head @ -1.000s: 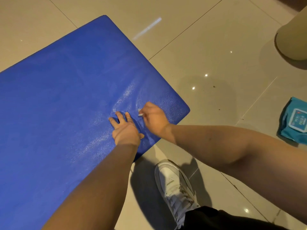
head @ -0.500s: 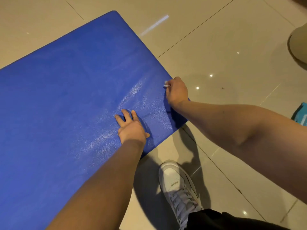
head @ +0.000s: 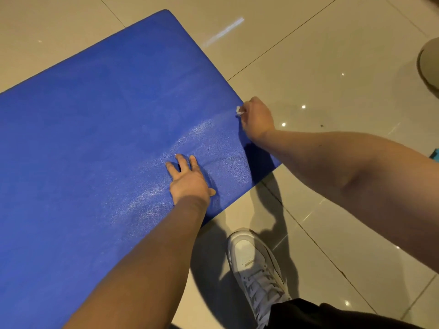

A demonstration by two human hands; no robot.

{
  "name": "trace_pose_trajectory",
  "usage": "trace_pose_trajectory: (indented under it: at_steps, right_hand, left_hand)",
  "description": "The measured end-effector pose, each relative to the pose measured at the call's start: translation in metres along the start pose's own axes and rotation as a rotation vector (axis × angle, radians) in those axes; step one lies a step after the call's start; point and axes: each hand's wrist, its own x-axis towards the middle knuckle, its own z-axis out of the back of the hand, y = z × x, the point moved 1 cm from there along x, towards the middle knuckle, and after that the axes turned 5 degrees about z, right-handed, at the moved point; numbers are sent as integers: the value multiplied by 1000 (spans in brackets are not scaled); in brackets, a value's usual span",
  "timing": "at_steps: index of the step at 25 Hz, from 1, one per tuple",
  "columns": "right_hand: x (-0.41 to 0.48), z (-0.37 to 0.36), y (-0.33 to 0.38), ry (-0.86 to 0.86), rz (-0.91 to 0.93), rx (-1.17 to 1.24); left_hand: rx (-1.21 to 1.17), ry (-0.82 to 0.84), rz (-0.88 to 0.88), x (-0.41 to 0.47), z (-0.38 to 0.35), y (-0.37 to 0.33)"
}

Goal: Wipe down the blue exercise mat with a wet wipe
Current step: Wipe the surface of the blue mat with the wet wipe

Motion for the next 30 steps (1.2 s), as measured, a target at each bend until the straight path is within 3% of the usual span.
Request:
trace_pose_trajectory:
  at_steps: [5,9,12,16,20,23,30]
  right_hand:
    - [-11,-12,19,-40,-90,73]
    - [-51,-45,74,158,192,156]
    - [-38,-36,65,207,351,94]
    - [13,-5,12,-18,112,55]
    - [30,-2,-2,-69,-81,64]
    - [3,-25,29,-74,-43,196]
    - [-45,-25,69,144,135,445]
  left_hand:
    - [24,8,-5,2,0,-1]
    - [19,4,-5,3,1,-1]
    - [20,20,-7,2,1,0]
    - [12,29,-20,1,3,1]
    - [25,22,-19,0,3,1]
    - [29,7,-18,0,2,1]
    - [-134,0,-55,-6,2,18]
